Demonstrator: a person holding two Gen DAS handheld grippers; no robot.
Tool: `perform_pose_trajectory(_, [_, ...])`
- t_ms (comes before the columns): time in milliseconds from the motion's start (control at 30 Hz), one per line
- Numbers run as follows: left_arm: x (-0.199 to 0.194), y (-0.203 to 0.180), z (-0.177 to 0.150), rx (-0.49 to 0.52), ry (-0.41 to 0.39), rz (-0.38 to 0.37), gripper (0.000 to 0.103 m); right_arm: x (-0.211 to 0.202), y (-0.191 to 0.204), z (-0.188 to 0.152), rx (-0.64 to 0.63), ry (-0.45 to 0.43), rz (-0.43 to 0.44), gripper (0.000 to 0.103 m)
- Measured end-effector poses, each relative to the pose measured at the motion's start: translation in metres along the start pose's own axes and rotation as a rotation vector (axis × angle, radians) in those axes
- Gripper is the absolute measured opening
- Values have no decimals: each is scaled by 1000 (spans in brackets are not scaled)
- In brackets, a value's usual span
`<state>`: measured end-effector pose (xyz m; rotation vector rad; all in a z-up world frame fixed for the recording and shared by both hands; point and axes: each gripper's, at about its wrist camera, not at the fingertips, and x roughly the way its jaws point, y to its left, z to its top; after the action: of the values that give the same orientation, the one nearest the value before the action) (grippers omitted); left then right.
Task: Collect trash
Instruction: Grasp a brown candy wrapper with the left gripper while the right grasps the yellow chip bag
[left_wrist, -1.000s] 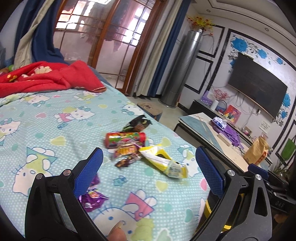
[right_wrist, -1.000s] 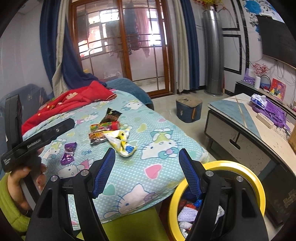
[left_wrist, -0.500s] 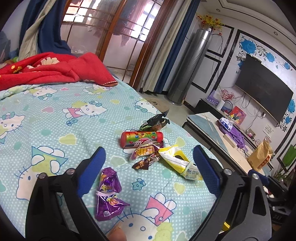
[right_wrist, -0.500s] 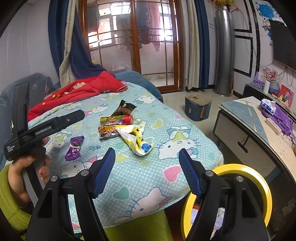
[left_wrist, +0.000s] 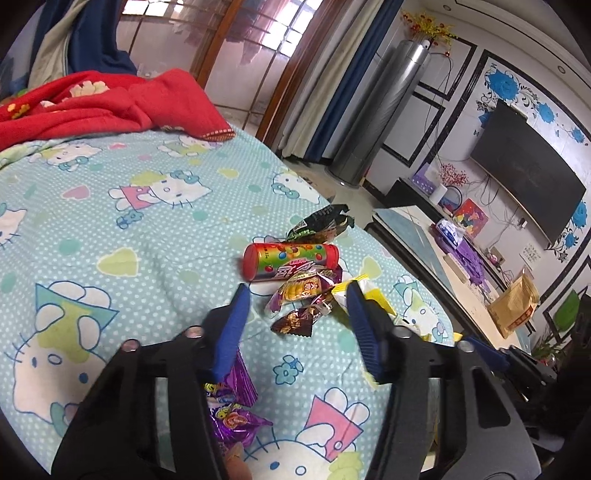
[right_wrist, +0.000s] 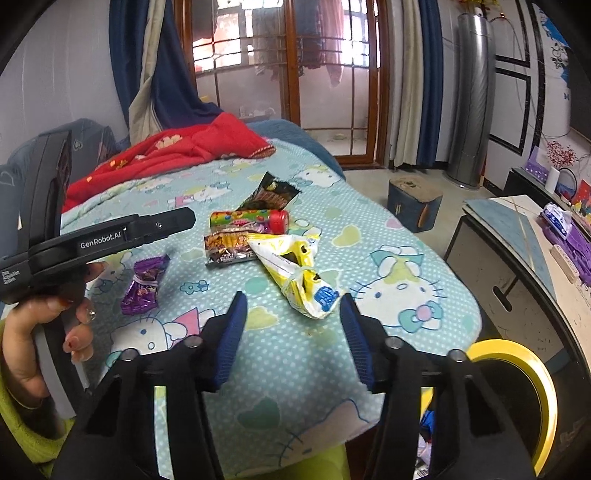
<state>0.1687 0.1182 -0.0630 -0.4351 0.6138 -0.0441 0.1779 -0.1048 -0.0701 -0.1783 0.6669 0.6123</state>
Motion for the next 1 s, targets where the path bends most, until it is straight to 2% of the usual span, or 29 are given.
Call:
perform_pose_trajectory(133, [6,1,0,0,14,1,36,14,0,1,0,14,-7,34])
perform_pose_trajectory(267, [13,1,2,0,24,5,35,24,0,0,7,17,-13,30])
perform_pose_trajectory(333, [17,1,2,5,29,8,30,27,0,0,8,17,-9,24])
perform_pose_trajectory(433, [21,1,2,6,39,8,28,30,-1,-2,7,22,-7,12])
perform_pose_trajectory(633, [29,2,2,4,58,1,17,28,-7,-8,26,27,2,7])
perform_pose_trajectory(767, [29,1,1,8,68,-5,15,26,-10,-9,45,30,12,5])
perform_pose_trajectory(833, [30,0,0,14,74,-9,10,25,-12,-9,59,32,18,5])
perform_pose_trajectory(1000, [31,-3,-1,30,78,-16,9,22,-12,-9,70,33,20,4])
